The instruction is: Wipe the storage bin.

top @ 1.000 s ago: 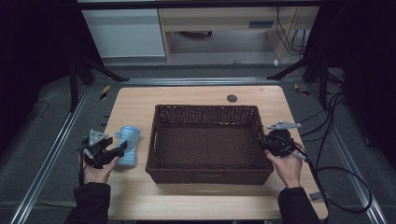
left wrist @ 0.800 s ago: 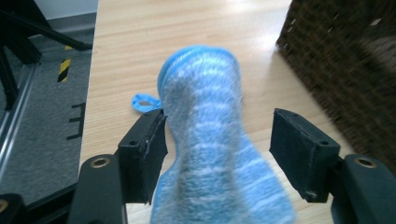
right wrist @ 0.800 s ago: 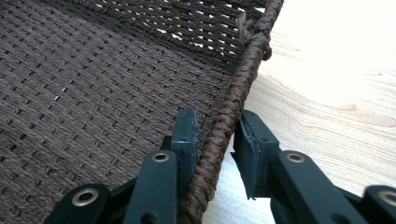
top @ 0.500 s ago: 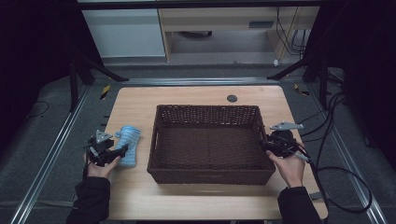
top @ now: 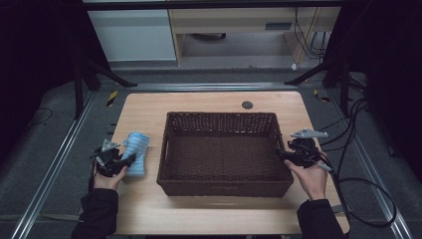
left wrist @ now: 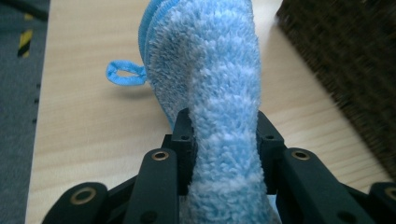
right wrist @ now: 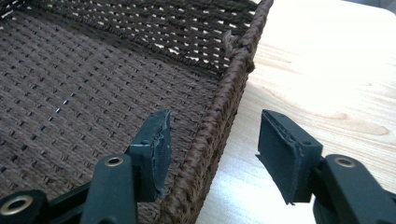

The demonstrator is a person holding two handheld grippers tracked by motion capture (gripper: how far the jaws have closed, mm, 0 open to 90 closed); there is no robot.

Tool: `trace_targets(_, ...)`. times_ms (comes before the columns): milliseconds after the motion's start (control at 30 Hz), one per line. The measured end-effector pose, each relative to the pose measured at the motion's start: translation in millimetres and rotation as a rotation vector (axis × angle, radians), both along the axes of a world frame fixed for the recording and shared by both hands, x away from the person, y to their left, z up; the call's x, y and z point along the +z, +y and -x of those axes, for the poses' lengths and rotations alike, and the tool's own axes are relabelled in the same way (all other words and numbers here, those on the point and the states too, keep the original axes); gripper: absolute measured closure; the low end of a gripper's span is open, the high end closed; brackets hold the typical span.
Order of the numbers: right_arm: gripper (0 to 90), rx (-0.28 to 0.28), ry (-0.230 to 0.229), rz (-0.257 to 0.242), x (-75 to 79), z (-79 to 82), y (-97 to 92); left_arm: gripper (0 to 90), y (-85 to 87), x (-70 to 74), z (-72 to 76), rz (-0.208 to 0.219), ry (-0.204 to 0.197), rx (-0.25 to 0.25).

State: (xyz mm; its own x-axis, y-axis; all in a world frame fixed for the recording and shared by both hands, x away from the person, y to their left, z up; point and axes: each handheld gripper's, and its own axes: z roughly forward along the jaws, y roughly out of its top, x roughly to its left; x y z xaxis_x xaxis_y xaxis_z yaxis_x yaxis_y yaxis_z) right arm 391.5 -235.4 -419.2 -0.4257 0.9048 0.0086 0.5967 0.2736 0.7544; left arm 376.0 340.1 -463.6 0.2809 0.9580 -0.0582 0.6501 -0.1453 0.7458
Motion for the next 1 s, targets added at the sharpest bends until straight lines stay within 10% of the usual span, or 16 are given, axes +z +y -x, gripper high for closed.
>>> trace_targets(300,55.7,0.015,0.042,0.027,-3.3,0.5,3.7,68.0,-16.3,23.7,2.6,0.012,-0.090,-0.032)
trace_targets(1000,67.0,0.032,0.057,-0.013,-4.5,-3.7,6.0,68.0,-55.4,-5.7,-46.3,-0.067,0.023,-0.124)
